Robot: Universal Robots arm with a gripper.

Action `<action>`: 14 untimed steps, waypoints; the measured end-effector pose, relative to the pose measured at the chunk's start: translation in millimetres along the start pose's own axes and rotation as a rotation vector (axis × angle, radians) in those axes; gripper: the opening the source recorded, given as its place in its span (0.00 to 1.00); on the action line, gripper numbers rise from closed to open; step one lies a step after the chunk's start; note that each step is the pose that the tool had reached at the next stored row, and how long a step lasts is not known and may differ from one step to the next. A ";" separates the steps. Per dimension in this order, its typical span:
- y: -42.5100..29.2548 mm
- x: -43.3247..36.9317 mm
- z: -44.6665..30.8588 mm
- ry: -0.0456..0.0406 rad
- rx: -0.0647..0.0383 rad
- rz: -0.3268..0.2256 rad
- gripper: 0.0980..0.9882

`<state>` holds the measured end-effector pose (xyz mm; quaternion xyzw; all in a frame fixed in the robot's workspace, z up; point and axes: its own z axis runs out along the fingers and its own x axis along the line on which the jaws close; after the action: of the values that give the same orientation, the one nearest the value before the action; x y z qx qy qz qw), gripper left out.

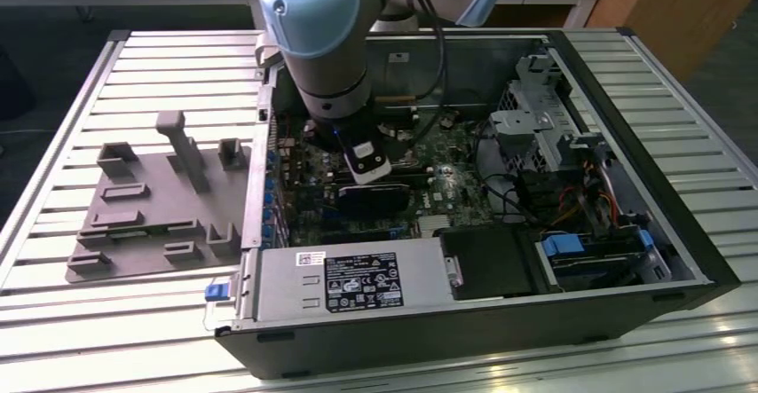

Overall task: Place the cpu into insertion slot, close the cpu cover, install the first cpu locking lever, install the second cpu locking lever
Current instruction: 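Install the second cpu locking lever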

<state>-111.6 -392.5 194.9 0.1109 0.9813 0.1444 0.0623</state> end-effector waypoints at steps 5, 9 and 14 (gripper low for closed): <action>4.8 -0.9 -11.4 -0.0048 0.024 -0.004 0.00; 8.0 -1.2 -17.7 -0.0119 0.058 -0.009 0.00; 9.8 -1.2 -19.7 -0.0180 0.088 -0.014 0.00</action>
<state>-111.5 -389.0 216.7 0.1080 0.9868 0.0998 0.0672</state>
